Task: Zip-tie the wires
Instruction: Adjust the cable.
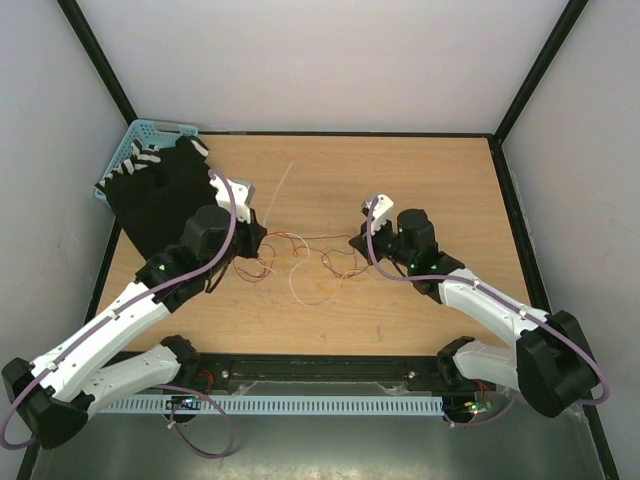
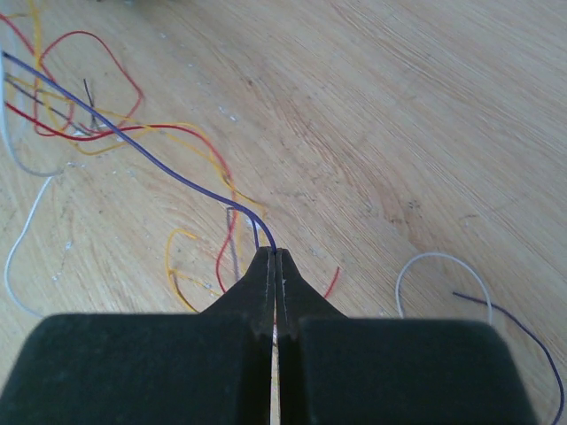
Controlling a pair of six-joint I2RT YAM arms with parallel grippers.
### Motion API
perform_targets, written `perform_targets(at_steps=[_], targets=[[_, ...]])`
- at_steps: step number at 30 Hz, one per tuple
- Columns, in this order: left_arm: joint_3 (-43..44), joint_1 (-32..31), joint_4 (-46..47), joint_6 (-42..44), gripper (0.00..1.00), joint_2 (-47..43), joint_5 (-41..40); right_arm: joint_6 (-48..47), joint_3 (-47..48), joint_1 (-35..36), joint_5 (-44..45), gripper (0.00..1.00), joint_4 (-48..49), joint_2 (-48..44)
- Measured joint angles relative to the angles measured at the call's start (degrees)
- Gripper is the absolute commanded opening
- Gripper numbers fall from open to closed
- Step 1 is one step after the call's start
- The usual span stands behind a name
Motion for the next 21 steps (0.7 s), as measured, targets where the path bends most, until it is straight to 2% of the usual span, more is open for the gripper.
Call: perform_targets(at_steps=[21], targets=[[-0.02,2.01,-1.49,0.0,0.0,-1.27,0.28,7.45,-2.62,-8.13,9.33,0.0,-2.89,-2.75]])
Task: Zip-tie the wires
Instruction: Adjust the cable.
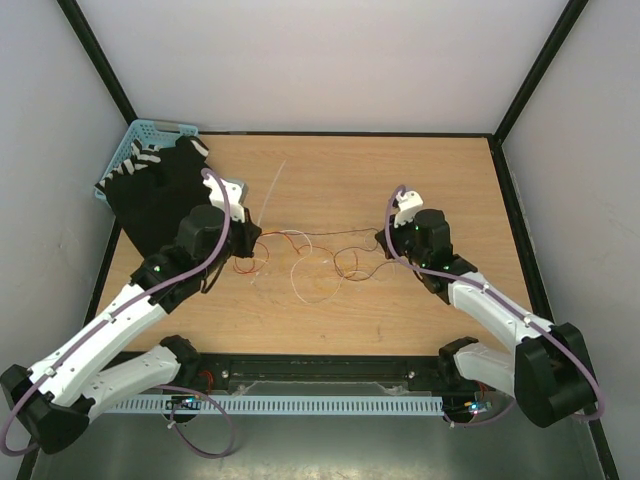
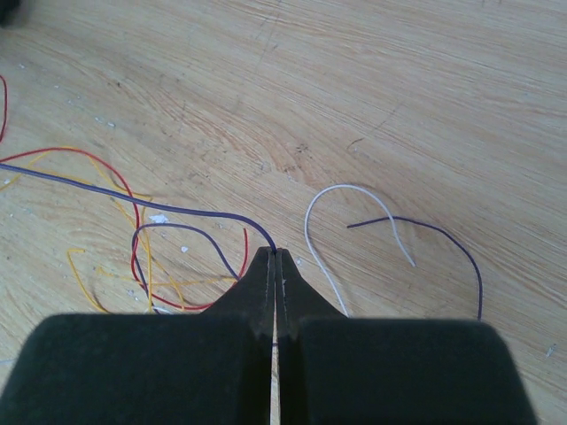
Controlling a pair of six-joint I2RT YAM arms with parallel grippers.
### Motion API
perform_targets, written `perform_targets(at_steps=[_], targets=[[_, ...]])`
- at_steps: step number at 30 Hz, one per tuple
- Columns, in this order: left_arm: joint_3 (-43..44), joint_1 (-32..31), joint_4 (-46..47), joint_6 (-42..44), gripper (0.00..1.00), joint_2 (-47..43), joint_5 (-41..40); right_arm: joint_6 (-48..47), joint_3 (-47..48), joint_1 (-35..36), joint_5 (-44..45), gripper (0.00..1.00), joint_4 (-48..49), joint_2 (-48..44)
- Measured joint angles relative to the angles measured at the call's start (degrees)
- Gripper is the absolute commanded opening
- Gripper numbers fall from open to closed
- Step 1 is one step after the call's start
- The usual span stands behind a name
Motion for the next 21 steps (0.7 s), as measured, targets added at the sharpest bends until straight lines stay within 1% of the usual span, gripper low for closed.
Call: perform_targets(at_steps=[9,10,13,15,18,21], targets=[[-0.11,0.31,-0.24,-0.02,0.0,-0.74,0.22,1.07,-0.66,-1.11,0.59,0.0,-0.13,-0.2],[-0.11,0.31,-0.26,-0.02,0.0,-0.79,0.22,1.03,-0.7,-1.2,-0.04,0.06,-0.09,-0.2],[-0.11,0.33,-0.28,-0.02,0.0,-0.79,0.28,0.98,-0.7,-1.27,-3.43,0.3,0.22,-0.2],[-0.11,0.33,-0.28,-0.02,0.0,-0.74,0.61,0.79,-0.7,-1.29,-5.75,0.39,0.48,-0.2],[-0.11,0.33,-0.26,0.0,0.0,-0.35,1.2,0.74,-0.68,-1.29,-8.7,0.43,0.68,-0.2],[-0.11,0.33,-0.26,0.0,0.0,0.15,1.53,0.72,-0.68,-1.22,-11.69,0.45,1.49,-0.24]])
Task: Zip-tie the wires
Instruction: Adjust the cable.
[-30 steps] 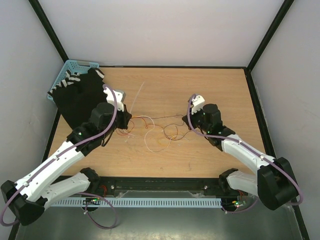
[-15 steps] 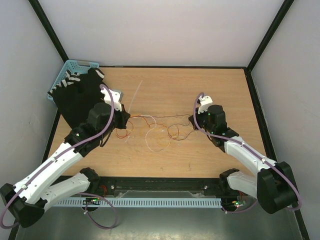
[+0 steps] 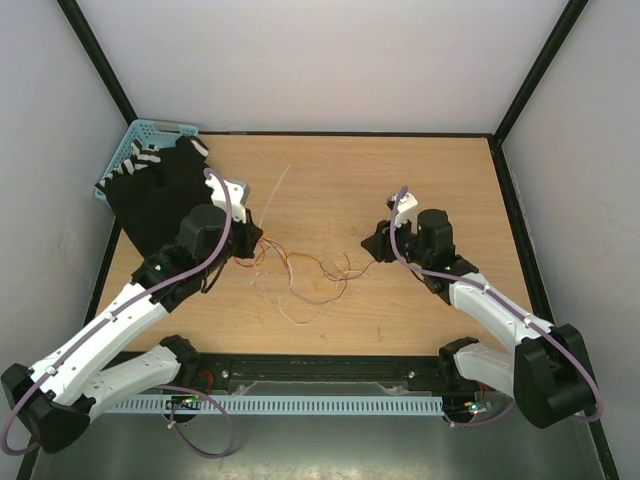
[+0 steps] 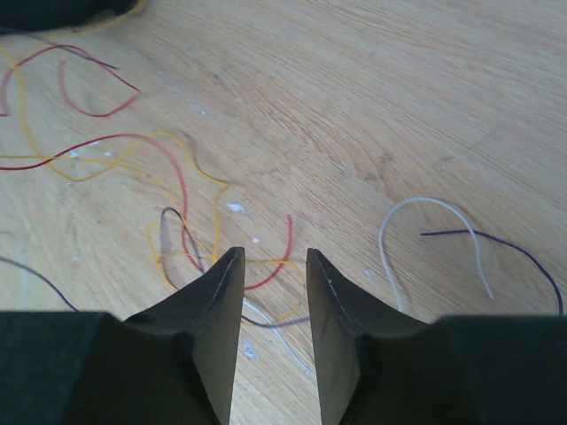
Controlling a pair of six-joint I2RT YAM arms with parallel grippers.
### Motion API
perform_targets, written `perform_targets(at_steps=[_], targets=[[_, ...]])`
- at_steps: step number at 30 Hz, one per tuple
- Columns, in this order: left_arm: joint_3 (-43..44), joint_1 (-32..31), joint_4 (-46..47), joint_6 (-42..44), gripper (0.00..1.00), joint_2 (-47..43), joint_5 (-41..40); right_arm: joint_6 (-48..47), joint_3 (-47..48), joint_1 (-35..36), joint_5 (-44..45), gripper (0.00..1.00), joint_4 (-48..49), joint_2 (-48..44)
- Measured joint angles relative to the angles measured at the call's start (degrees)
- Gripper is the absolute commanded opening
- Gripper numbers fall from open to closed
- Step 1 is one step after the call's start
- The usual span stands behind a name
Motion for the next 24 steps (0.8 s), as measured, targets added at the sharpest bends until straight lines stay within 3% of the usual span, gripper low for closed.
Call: perform_targets(at_steps=[10,15,24], targets=[[0.02,0.0,0.02,0.04,0.0,0.2,0.17,-3.41,-3.72,10.64,-5.01,0.49,10.19,-0.39],[0.02,0.0,0.04,0.04,0.0,0.35,0.26,-3.61,-0.98,11.26,-4.79,0.53,13.53,8.7],[0.02,0.0,0.04,0.02,0.0,0.55,1.6,-2.97,13.07,11.47,-5.77,0.61,8.35,23.87]])
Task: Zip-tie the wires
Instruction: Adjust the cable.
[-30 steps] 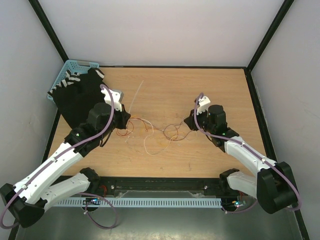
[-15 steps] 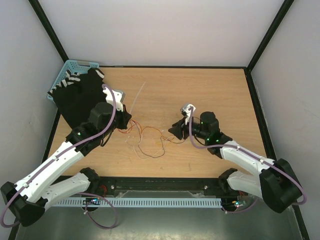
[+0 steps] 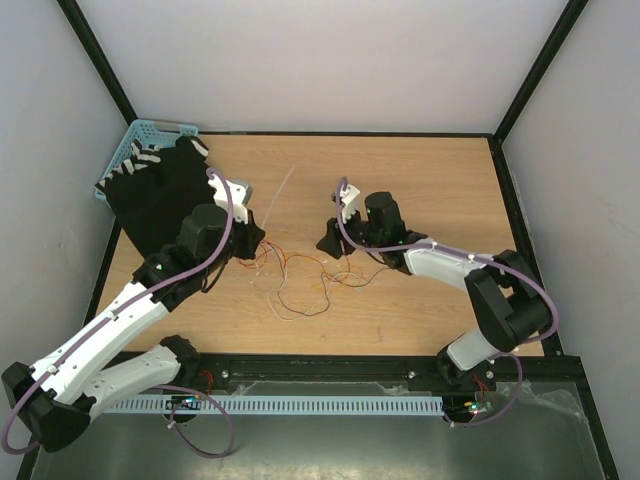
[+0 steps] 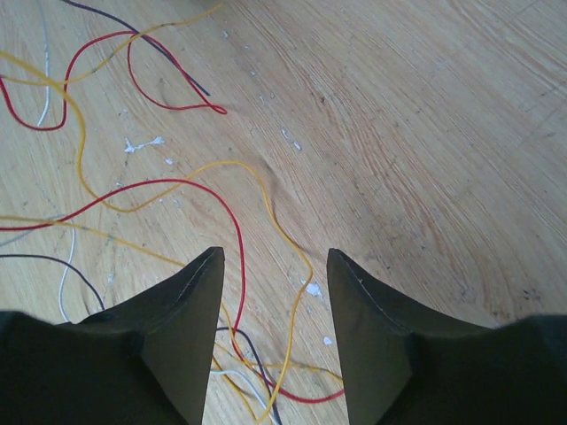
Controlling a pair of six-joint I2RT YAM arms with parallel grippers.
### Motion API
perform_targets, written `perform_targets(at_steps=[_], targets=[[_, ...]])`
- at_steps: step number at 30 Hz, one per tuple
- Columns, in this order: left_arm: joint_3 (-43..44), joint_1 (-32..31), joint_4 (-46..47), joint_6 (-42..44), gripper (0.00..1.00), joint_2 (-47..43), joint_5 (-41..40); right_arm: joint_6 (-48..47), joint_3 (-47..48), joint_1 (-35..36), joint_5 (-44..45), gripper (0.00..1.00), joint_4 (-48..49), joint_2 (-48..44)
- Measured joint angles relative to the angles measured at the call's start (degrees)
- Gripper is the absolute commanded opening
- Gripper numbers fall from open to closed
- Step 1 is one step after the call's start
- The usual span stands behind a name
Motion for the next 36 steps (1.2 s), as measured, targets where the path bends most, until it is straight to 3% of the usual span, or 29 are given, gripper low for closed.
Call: perform_targets(at_steps=[14,23,27,32,36], targets=[[0.0,0.0,0.02,0.02,0.0,0.02,0.74,-0.02,9.11,1.86,-4.46,0.63,-10.58,12.48],[0.0,0.0,0.02,0.02,0.0,0.35,0.74,-1.55,10.62,2.8,-7.54,0.59,-14.08,13.46],[0.0,0.0,0.02,0.0,0.0,0.44,0.74,-1.66,10.62,2.8,-8.52,0.46,-14.12,13.49],[0.0,0.0,0.02,0.0,0.0,0.44,0.74,-2.36,10.75,2.84,-9.77,0.13,-15.26,13.57],[0.0,0.0,0.02,0.0,0.0,0.44,0.68,-3.21,10.93,2.84,-9.68,0.02,-16.96,13.68]])
